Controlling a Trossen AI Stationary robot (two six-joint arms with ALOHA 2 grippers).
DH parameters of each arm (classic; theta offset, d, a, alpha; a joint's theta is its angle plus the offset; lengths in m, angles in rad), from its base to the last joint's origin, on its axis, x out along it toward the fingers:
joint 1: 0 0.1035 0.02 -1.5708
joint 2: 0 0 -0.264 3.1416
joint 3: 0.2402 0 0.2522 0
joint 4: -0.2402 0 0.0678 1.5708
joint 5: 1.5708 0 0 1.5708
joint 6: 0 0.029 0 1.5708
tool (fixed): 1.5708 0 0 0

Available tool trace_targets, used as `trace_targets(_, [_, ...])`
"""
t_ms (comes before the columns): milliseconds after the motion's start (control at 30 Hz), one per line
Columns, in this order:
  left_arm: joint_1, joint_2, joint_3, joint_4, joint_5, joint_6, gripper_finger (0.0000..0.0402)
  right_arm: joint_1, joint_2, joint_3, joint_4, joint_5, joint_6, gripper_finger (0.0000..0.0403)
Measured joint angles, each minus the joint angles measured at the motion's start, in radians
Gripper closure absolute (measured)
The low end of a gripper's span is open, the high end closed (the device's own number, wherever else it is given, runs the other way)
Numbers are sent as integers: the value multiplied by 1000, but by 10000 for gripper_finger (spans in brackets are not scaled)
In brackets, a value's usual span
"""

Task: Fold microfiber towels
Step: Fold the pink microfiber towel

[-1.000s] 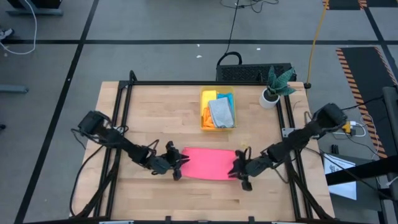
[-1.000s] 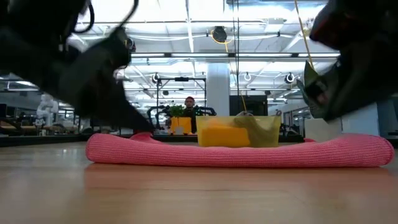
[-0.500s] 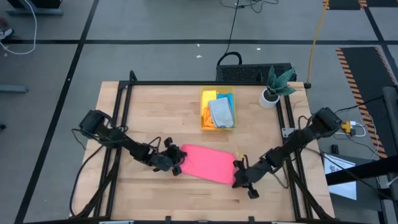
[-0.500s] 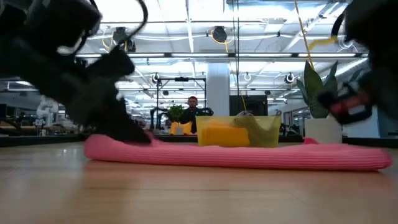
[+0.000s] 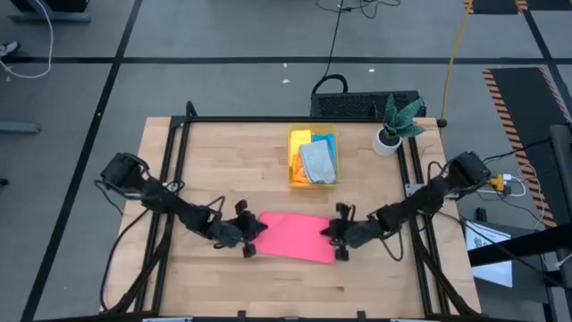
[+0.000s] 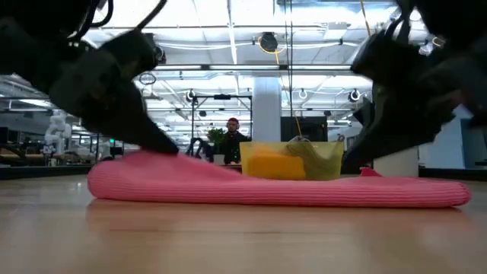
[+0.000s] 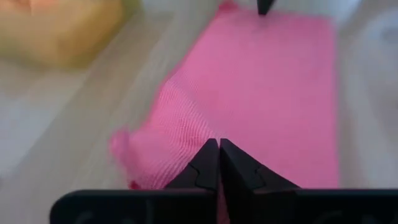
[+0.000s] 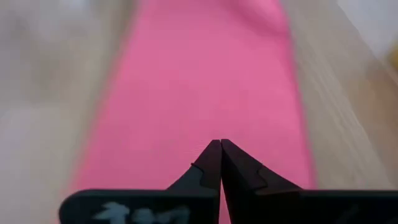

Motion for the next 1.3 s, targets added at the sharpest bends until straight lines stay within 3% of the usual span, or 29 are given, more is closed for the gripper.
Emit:
trace_targets(233, [20, 80, 0, -106, -170, -123, 397, -39, 18, 0, -151, -27, 93, 403])
trace_targets(433, [36, 82, 1, -72, -151, 18, 379, -1, 17, 2, -174, -22, 135, 403])
trace_targets(533, [34, 76, 1, -53, -121, 82, 347, 10, 18, 1, -160, -27, 135, 403])
trace_targets(733, [87, 37, 6, -144, -100, 83, 241, 18, 18, 1, -155, -29, 139, 403])
trace_targets(900, [121, -36, 9, -183, -112, -58, 190, 18, 18, 1, -151, -28, 139, 403])
trace_targets(1067, [95, -33, 8, -150, 68, -79, 201, 18, 18, 0, -128, -28, 135, 403])
trace_targets(1300, [45, 55, 9, -179, 74, -103, 248, 25, 18, 0, -137, -72, 159, 403])
